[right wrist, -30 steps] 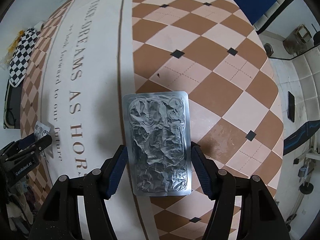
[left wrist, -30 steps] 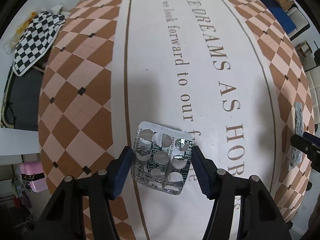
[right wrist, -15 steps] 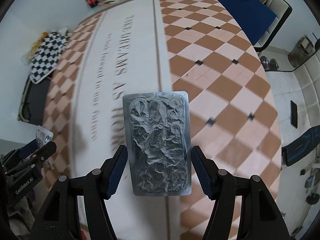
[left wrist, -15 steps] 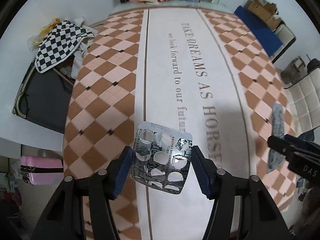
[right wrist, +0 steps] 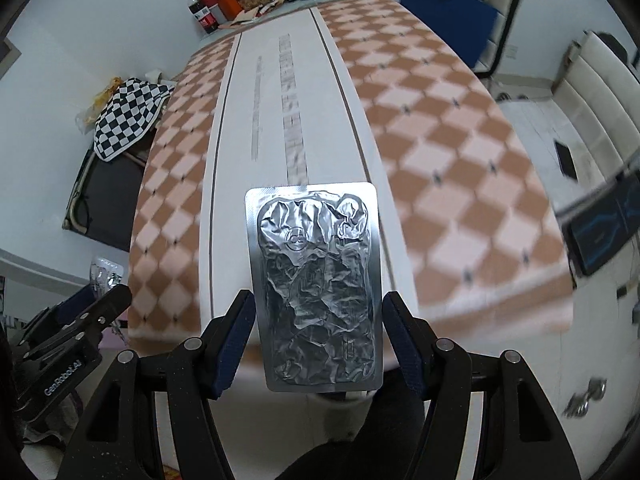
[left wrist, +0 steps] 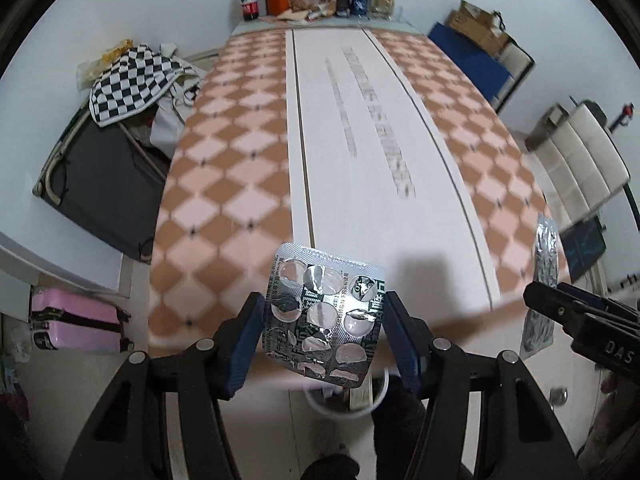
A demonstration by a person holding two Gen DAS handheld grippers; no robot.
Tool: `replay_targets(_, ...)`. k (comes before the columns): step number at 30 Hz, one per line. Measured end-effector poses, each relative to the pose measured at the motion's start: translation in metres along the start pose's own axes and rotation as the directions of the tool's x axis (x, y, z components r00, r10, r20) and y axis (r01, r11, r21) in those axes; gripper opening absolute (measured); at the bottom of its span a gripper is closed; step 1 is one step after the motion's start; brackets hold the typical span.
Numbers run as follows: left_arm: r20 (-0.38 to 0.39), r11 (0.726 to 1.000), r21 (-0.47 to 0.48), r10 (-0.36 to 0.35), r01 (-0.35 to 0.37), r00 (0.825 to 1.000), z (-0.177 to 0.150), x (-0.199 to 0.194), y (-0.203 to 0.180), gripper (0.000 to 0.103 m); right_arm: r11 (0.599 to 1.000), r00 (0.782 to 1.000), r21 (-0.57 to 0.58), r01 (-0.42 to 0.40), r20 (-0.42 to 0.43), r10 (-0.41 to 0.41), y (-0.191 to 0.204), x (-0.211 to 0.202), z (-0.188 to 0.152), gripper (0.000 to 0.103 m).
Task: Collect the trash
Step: 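Carry both blister packs to the bin and open both tools to drop them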
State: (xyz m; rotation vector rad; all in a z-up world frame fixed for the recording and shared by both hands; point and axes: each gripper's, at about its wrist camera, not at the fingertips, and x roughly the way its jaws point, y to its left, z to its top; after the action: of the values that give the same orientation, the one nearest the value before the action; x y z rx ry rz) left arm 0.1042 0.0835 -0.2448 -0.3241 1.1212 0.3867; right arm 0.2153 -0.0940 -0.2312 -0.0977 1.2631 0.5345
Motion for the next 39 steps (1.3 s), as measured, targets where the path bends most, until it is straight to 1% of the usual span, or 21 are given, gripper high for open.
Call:
replay_targets(2, -0.031, 1.0, 0.001, -0.01, 0.01, 0.999, -0.025, 0.0, -0.002, 0.056, 1.0, 1.0, 0.022, -0.001, -0.023, 0.001, -0.003, -0.006, -0.038, 0.067)
replay_targets(7, -0.115, 0.999, -0.015, -0.049, 0.047, 0.992, -0.079, 0.015, -0.01, 0.056, 0.999, 0.996, 0.051, 0.004, -0.093, 0.001, -0.019, 0.0, -0.106, 0.067)
replay_targets(10, -0.191, 0.997, -0.049, -0.074, 0.066, 0.979, -0.115, 0.042, -0.015, 0.056, 0.997, 0.988, 0.078, 0.012, -0.157, 0.0, -0.037, 0.022, -0.145, 0.067)
replay_targets(11, -0.231, 0.995, -0.069, -0.085, 0.071, 0.969, -0.13, 0.059, -0.015, 0.056, 0.996, 0.985, 0.087, 0.011, -0.173, 0.004, -0.042, 0.03, -0.152, 0.067)
replay_targets(13, -0.276, 0.99, -0.108, -0.113, 0.086, 0.955, -0.15, 0.085, -0.015, 0.056, 0.995, 0.974, 0.1, 0.015, -0.228, 0.008, -0.056, 0.057, -0.173, 0.067)
replay_targets(15, -0.33, 0.983, -0.157, -0.142, 0.094, 0.933, -0.172, 0.125, -0.014, 0.056, 0.993, 0.962, 0.119, 0.01, -0.271, 0.023, -0.069, 0.087, -0.193, 0.067)
replay_targets(16, -0.347, 0.979, -0.178, -0.155, 0.097, 0.925, -0.18, 0.142, -0.013, 0.056, 0.992, 0.956, 0.126, 0.011, -0.292, 0.027, -0.076, 0.108, -0.203, 0.067)
replay_targets(17, -0.374, 0.974, -0.207, -0.168, 0.094, 0.912, -0.191, 0.172, -0.011, 0.056, 0.991, 0.951, 0.133, 0.008, -0.307, 0.034, -0.084, 0.131, -0.211, 0.067)
replay_targets(20, -0.409, 0.96, -0.265, -0.2, 0.094, 0.89, -0.211, 0.231, -0.006, 0.056, 0.987, 0.939, 0.158, -0.002, -0.338, 0.056, -0.105, 0.194, -0.231, 0.067)
replay_targets(22, -0.426, 0.951, -0.298, -0.206, 0.079, 0.881, -0.223, 0.278, -0.001, 0.056, 0.986, 0.932, 0.165, 0.002, -0.357, 0.058, -0.117, 0.236, -0.243, 0.067)
replay_targets(25, -0.443, 0.937, -0.343, -0.226, 0.069, 0.868, -0.236, 0.329, 0.004, 0.056, 0.978, 0.914, 0.207, -0.01, -0.396, 0.093, -0.135, 0.301, -0.26, 0.067)
replay_targets(27, -0.446, 0.926, -0.371, -0.25, 0.077, 0.859, -0.245, 0.355, 0.007, 0.056, 0.972, 0.904, 0.233, -0.013, -0.412, 0.111, -0.145, 0.339, -0.271, 0.067)
replay_targets(29, -0.454, 0.912, -0.401, -0.279, 0.086, 0.846, -0.255, 0.378, 0.011, 0.057, 0.968, 0.9, 0.249, -0.009, -0.419, 0.117, -0.152, 0.371, -0.278, 0.067)
replay_targets(30, -0.465, 0.904, -0.418, -0.294, 0.086, 0.835, -0.261, 0.392, 0.013, 0.057, 0.966, 0.899, 0.258, -0.007, -0.421, 0.119, -0.155, 0.383, -0.282, 0.067)
replay_targets(32, -0.469, 0.894, -0.439, -0.313, 0.09, 0.826, -0.27, 0.407, 0.017, 0.057, 0.954, 0.894, 0.3, -0.005, -0.426, 0.138, -0.162, 0.411, -0.291, 0.067)
replay_targets(34, -0.483, 0.896, -0.435, -0.314, 0.088, 0.817, -0.273, 0.413, 0.02, 0.058, 0.944, 0.891, 0.33, -0.002, -0.428, 0.152, -0.165, 0.432, -0.295, 0.068)
replay_targets(35, -0.481, 0.896, -0.434, -0.316, 0.092, 0.818, -0.274, 0.414, 0.022, 0.058, 0.934, 0.889, 0.358, -0.009, -0.425, 0.171, -0.167, 0.442, -0.298, 0.068)
replay_targets(36, -0.477, 0.898, -0.43, -0.315, 0.094, 0.821, -0.274, 0.413, 0.024, 0.067, 0.928, 0.886, 0.371, -0.014, -0.425, 0.184, -0.169, 0.447, -0.299, 0.069)
replay_targets(37, -0.474, 0.899, -0.428, -0.312, 0.095, 0.823, -0.273, 0.41, 0.026, 0.085, 0.922, 0.882, 0.386, -0.02, -0.427, 0.198, -0.169, 0.453, -0.301, 0.073)
replay_targets(38, -0.473, 0.902, -0.423, -0.306, 0.092, 0.827, -0.273, 0.407, 0.028, 0.093, 0.915, 0.88, 0.401, -0.03, -0.424, 0.215, -0.169, 0.459, -0.304, 0.087)
replay_targets(39, -0.471, 0.906, -0.414, -0.294, 0.086, 0.832, -0.273, 0.403, 0.029, 0.096, 0.91, 0.878, 0.412, -0.036, -0.422, 0.226, -0.167, 0.461, -0.304, 0.098)
